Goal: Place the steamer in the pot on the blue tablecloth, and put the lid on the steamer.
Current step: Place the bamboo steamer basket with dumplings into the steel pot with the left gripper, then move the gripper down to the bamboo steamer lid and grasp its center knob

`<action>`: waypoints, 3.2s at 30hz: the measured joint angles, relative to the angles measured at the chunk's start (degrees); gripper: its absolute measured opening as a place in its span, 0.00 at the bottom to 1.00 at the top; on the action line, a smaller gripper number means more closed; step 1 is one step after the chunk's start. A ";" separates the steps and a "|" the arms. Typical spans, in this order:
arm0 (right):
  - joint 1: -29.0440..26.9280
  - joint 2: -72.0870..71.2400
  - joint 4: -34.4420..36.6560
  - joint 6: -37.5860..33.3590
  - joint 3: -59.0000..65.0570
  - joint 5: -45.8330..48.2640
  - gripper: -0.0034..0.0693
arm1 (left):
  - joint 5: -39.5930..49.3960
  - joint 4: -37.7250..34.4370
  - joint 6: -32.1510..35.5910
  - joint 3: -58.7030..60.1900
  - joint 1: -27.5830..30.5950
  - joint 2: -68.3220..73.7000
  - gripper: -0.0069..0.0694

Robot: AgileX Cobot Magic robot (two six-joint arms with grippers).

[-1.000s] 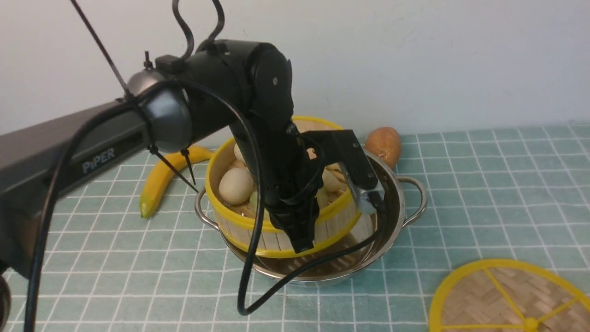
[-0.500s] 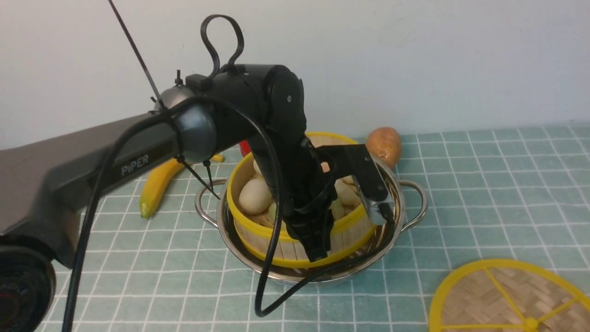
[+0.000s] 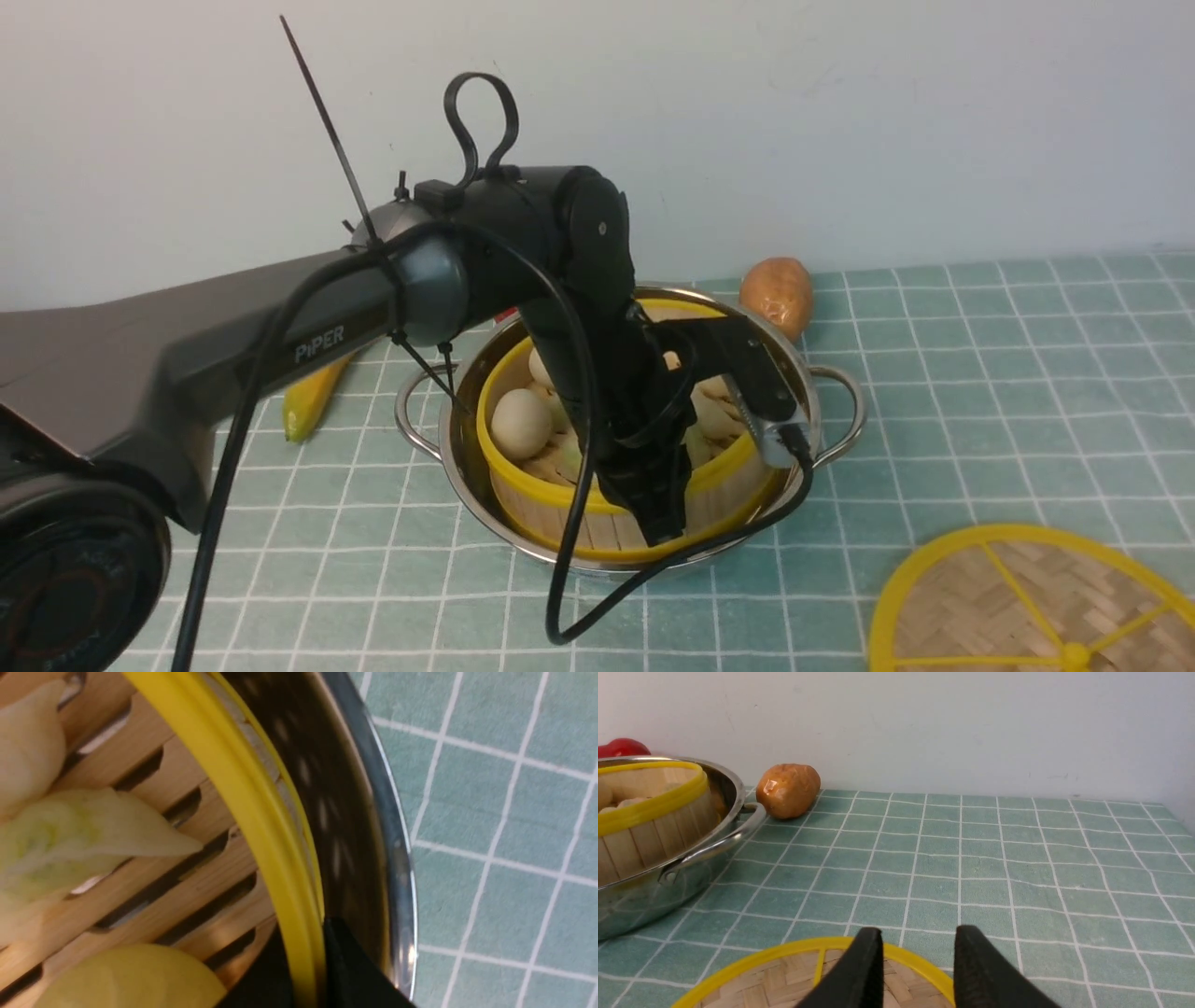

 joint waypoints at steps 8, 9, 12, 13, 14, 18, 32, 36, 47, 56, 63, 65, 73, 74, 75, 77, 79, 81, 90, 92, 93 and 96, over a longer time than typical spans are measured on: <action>0.00 0.00 0.00 0.00 0.00 0.00 0.38 | -0.53 -0.18 -0.11 0.00 0.00 0.00 0.19; 0.00 0.00 0.00 0.00 0.00 0.00 0.38 | -0.81 -0.25 -0.11 0.00 0.00 0.00 0.21; 0.00 0.00 0.00 0.00 0.00 0.00 0.38 | -1.05 -0.30 -0.57 0.00 0.00 0.06 0.29; 0.00 0.00 0.00 0.00 0.00 0.00 0.38 | -1.11 -0.25 -1.10 0.00 0.00 0.10 0.34; 0.00 0.00 0.00 0.00 0.00 0.00 0.38 | -1.33 -0.21 -1.70 -0.07 0.00 0.17 0.38; 0.00 0.00 0.00 0.00 0.00 0.00 0.38 | -1.50 -0.05 -2.66 -0.17 0.00 0.28 0.53; 0.00 0.00 0.00 0.00 0.00 0.00 0.38 | 1.88 7.67 -14.51 -2.91 1.53 -10.71 0.76; 0.00 0.00 0.00 0.00 0.00 0.00 0.38 | 3.55 10.94 -22.00 -5.06 3.84 -17.21 0.52; 0.00 0.00 0.00 0.00 0.00 0.00 0.38 | 4.02 8.74 -35.18 -6.06 7.32 -39.23 0.06; 0.00 0.00 0.00 0.00 0.00 0.00 0.38 | 4.14 9.20 -35.06 -5.81 8.06 -44.28 0.08; 0.00 0.00 0.00 0.00 0.00 0.00 0.38 | -12.88 8.18 -34.59 11.64 17.90 -52.87 0.09; 0.00 0.00 0.00 0.00 0.00 0.00 0.38 | -20.40 6.39 -32.78 26.19 24.01 -59.98 0.09; 0.00 0.00 0.00 0.00 0.00 0.00 0.38 | -38.91 2.31 -30.50 66.93 40.36 -85.77 0.11; 0.00 0.00 0.00 0.00 0.00 0.00 0.38 | -41.16 2.17 -30.07 71.85 41.33 -89.84 0.12; 0.00 0.00 0.00 0.00 0.00 0.00 0.38 | -41.41 2.17 -29.92 73.34 41.59 -91.18 0.12; 0.00 0.00 0.00 0.00 0.00 0.00 0.38 | -43.24 1.91 -29.05 80.34 42.50 -98.95 0.12; 0.00 0.00 0.00 0.00 0.00 0.00 0.38 | -43.55 1.78 -28.99 84.25 42.72 -104.72 0.12; 0.00 0.00 0.00 0.00 0.00 0.00 0.38 | -43.63 1.78 -28.93 86.13 42.72 -107.84 0.13; 0.00 0.00 0.00 0.00 0.00 -0.06 0.38 | -42.35 4.16 -28.04 93.44 42.72 -117.73 0.17; 0.00 0.00 0.00 0.00 0.00 -0.06 0.38 | -41.81 6.58 -28.04 93.44 42.72 -117.78 0.18; 0.00 0.00 0.00 0.00 0.00 -0.06 0.38 | -41.35 7.43 -28.04 93.44 42.72 -117.77 0.18; 0.00 0.00 0.00 0.00 0.00 -0.06 0.38 | -40.92 8.90 -28.69 93.46 42.72 -117.79 0.19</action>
